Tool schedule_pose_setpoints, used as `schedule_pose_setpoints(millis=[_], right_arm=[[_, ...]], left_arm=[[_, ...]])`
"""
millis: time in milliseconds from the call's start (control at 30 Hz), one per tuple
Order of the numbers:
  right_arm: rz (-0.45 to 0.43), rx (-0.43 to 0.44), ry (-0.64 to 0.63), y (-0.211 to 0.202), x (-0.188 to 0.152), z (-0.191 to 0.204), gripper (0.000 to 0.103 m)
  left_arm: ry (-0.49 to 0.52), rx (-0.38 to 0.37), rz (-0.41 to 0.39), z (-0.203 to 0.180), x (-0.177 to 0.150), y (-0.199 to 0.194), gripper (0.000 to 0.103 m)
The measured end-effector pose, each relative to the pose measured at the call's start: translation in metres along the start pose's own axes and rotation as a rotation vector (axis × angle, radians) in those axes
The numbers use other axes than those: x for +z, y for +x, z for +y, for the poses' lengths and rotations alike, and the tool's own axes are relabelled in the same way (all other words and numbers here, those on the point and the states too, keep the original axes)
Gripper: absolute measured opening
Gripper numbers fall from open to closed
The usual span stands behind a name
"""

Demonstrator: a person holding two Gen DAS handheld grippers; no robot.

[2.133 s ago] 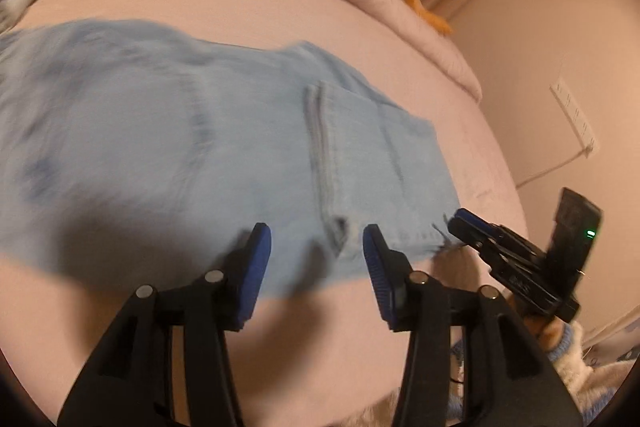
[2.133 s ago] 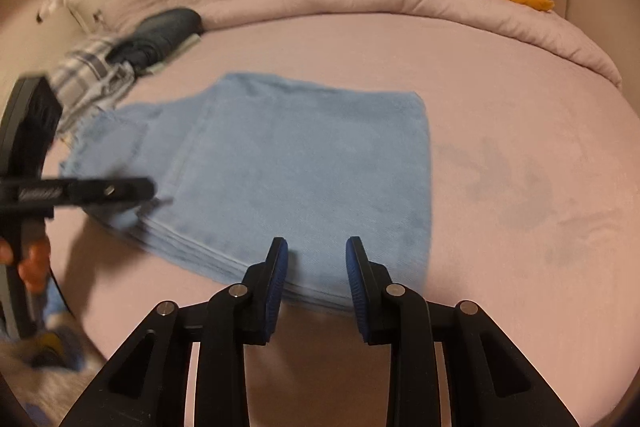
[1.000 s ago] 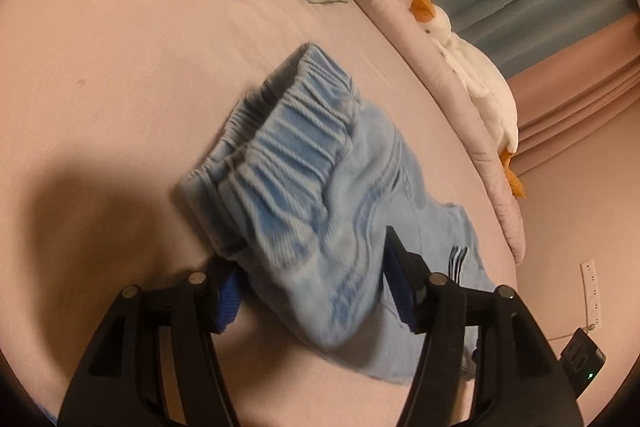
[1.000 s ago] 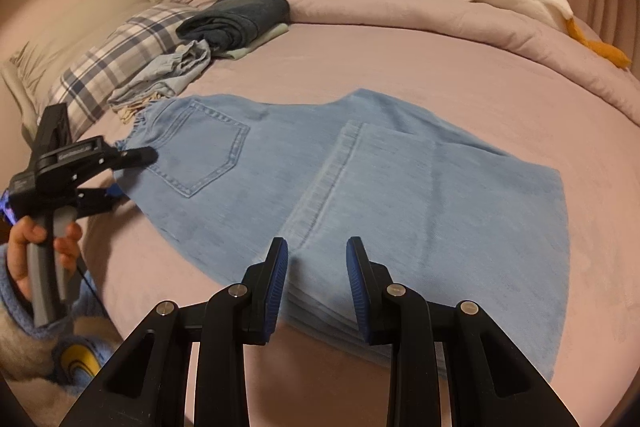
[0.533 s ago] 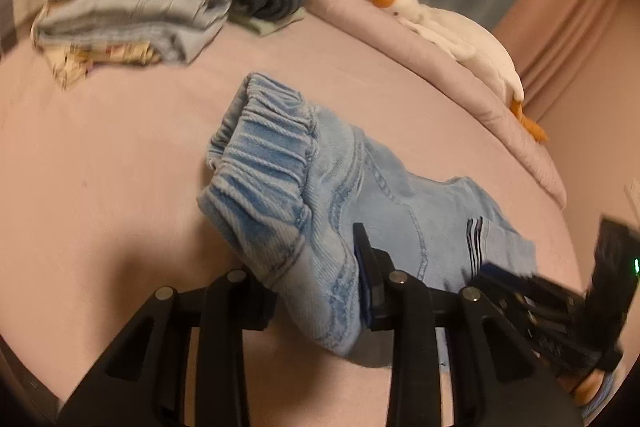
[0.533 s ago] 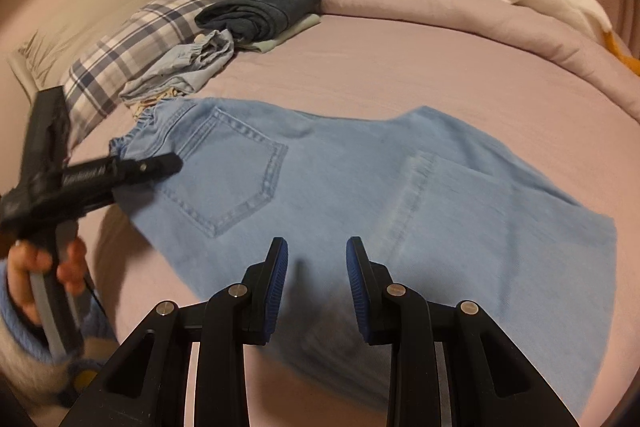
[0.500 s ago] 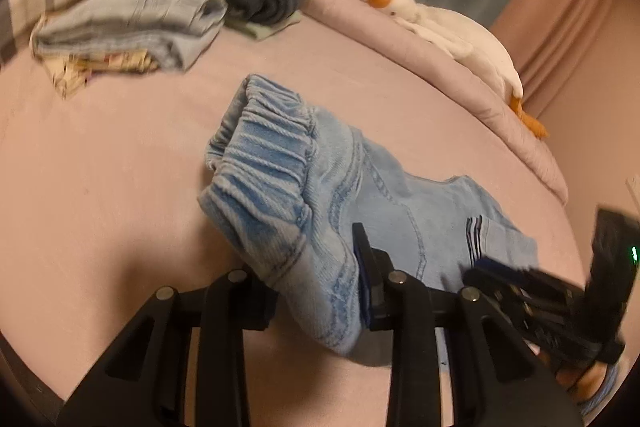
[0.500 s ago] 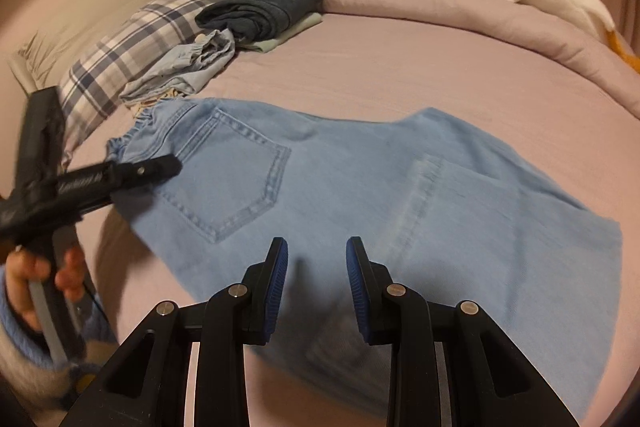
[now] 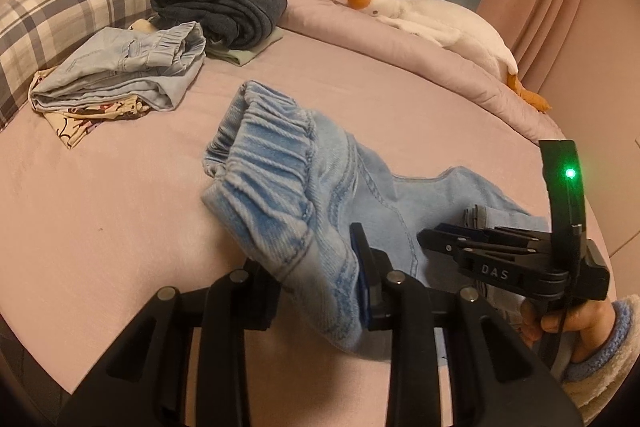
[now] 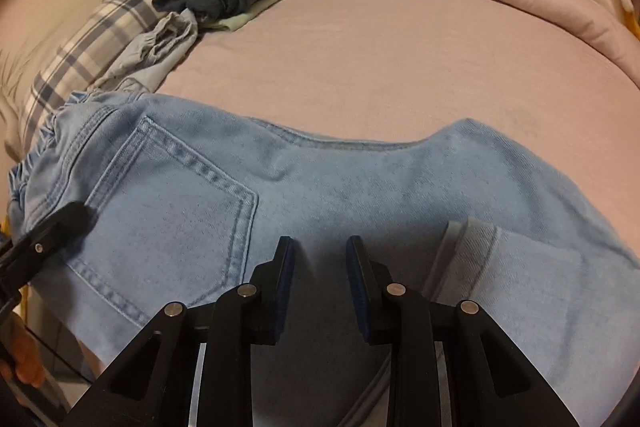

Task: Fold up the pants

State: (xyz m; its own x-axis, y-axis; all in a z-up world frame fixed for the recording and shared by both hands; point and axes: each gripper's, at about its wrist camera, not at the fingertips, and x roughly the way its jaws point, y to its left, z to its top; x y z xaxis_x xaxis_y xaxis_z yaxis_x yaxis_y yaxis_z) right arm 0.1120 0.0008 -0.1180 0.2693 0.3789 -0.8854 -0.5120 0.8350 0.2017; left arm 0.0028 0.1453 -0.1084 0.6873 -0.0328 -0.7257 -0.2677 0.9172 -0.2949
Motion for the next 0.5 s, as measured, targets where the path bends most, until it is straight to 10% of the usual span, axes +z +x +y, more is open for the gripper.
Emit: schedule_pose_setpoints(millis=[500], right_arm=[[0.088, 0.020, -0.082, -0.027, -0.041, 0.026, 0.030]], left_arm=[[0.040, 0.026, -0.009, -0.013, -0.002, -0.006, 0.029]])
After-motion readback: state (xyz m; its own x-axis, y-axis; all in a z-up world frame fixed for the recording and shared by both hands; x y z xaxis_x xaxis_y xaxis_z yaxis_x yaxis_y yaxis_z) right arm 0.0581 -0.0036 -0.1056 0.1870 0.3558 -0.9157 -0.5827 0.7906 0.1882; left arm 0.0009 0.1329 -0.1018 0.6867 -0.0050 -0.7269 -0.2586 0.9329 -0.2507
